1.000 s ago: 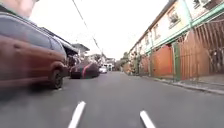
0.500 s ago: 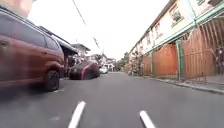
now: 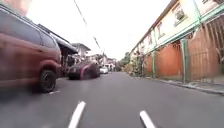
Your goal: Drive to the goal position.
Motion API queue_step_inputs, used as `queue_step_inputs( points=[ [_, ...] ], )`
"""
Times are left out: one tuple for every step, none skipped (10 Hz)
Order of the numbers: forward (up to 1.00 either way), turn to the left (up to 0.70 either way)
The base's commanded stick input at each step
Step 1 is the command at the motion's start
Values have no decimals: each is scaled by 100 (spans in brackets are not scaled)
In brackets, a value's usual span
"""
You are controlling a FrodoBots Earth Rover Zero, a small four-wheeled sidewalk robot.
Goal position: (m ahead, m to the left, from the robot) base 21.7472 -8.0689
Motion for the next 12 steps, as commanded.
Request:
queue_step_inputs(
  points=[
    [70, 0],
    [70, 0],
    [70, 0],
    [70, 0],
    [70, 0],
    [70, 0],
    [70, 0],
    [70, 0],
    [70, 0],
    [70, 0],
    [70, 0],
    [70, 0]
  ],
)
